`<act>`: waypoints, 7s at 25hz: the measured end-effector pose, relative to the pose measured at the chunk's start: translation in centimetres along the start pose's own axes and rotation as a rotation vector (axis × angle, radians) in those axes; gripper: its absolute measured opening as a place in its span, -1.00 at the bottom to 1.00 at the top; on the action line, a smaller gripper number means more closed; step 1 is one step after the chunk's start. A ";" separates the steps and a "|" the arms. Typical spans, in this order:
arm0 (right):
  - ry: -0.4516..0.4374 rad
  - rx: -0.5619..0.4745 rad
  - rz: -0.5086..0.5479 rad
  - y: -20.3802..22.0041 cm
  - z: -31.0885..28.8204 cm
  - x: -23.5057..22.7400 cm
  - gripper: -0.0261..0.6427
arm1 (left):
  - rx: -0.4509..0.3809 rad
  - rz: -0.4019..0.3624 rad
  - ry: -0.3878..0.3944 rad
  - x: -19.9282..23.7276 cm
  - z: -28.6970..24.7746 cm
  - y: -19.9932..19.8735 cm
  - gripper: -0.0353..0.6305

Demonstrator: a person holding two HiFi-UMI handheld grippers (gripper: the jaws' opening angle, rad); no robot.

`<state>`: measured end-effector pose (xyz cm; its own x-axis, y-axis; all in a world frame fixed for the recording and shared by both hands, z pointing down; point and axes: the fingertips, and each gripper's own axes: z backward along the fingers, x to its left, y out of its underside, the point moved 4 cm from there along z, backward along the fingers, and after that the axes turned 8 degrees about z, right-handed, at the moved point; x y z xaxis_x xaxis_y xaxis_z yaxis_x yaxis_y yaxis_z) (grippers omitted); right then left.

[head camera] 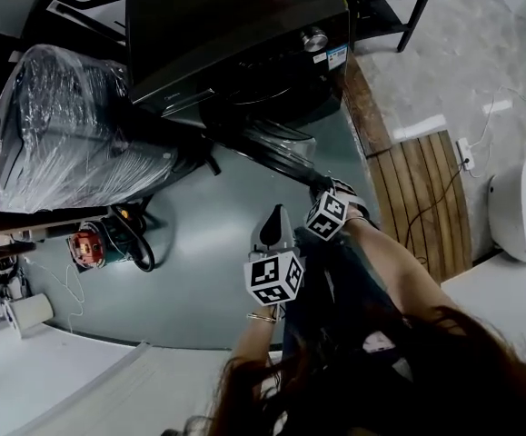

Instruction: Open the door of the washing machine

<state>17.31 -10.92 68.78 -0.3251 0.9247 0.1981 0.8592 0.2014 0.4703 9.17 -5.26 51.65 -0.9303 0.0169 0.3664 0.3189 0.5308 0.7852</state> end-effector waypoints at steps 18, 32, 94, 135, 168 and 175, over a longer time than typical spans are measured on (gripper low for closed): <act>-0.032 0.006 -0.024 -1.6 -0.1 5.5 -0.74 | -0.041 0.039 -0.044 3.0 4.1 0.7 -0.86; -0.050 0.045 -0.044 -4.2 -0.5 10.9 -0.71 | -0.055 0.071 -0.034 8.1 7.9 1.2 -0.86; 0.049 0.071 -0.233 -21.5 -6.8 30.4 -0.61 | -0.084 0.138 -0.074 33.2 25.7 4.6 -0.86; -0.069 0.031 -0.376 -34.1 -13.1 34.6 -0.60 | -0.099 0.208 -0.217 47.1 24.9 -2.3 -0.86; 0.065 0.011 -0.570 -44.2 -19.2 35.0 -0.60 | -0.015 0.140 -0.077 59.3 24.4 -6.1 -0.86; 0.067 0.008 -0.586 -46.1 -20.3 34.6 -0.59 | -0.014 0.140 -0.076 60.8 24.3 -6.5 -0.86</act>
<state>-41.55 5.28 71.39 -0.7707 0.6360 -0.0391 0.5315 0.6755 0.5112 -53.87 12.91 56.67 -0.8873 0.1546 0.4346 0.4488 0.5071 0.7358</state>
